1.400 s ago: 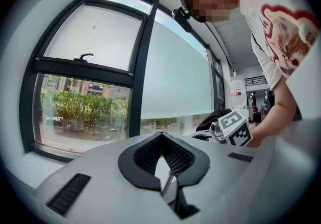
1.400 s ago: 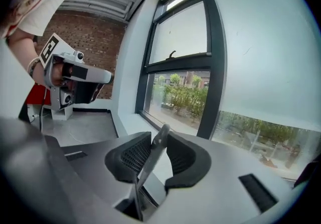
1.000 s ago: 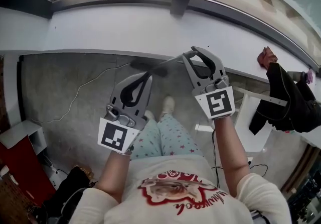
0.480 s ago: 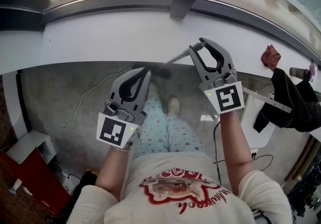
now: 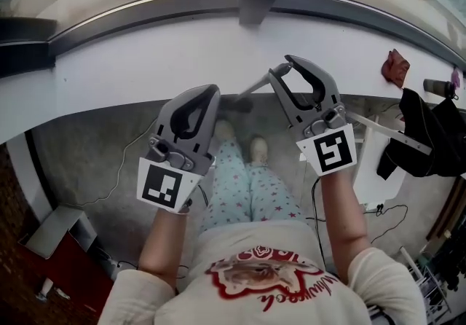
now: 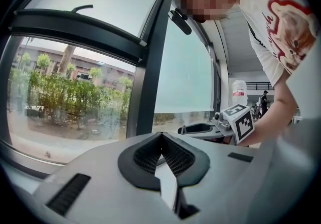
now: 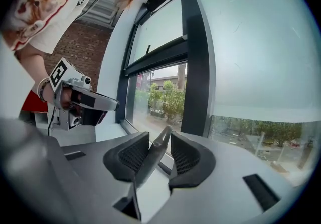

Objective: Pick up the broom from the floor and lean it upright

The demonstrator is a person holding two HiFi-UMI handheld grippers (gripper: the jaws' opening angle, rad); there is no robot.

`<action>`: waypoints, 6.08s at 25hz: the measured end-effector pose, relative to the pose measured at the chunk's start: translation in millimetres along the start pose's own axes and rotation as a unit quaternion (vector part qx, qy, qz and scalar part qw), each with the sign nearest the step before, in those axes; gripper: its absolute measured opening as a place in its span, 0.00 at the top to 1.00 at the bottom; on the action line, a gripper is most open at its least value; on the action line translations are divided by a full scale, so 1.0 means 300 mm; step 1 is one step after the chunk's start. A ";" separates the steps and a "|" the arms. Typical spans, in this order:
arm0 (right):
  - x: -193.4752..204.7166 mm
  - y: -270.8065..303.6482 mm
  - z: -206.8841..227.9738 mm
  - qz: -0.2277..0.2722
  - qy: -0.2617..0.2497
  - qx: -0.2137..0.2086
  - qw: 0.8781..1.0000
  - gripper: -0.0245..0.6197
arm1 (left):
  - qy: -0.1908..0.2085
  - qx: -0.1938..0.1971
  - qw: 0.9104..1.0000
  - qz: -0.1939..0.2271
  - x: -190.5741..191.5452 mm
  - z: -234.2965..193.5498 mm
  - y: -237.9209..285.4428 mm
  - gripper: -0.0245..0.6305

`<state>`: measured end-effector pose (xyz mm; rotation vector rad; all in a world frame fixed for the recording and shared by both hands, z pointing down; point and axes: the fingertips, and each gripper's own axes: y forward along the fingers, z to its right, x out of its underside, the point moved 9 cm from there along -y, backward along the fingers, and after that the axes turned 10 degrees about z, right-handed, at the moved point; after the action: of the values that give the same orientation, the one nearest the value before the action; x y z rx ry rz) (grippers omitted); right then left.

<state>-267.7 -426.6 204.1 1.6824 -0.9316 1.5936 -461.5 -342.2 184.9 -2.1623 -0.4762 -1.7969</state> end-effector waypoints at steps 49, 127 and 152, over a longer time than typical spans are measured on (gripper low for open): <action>-0.404 -0.431 -0.193 0.107 0.080 0.019 0.991 0.92 | 0.029 -0.001 0.996 0.081 -0.219 0.557 -0.160 0.94; -1.029 -2.527 -1.485 0.178 0.064 -0.054 0.981 0.92 | 0.012 0.002 0.987 0.159 -0.320 2.535 -1.862 0.94; -1.117 -2.739 -1.804 0.171 0.042 -0.088 0.980 0.92 | 0.018 0.040 0.986 0.161 -0.323 2.748 -2.081 0.94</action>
<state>115.4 498.6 -74.1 1.3763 -1.3332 1.7256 -13.2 564.0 -52.4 -2.0133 -0.1733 -1.6094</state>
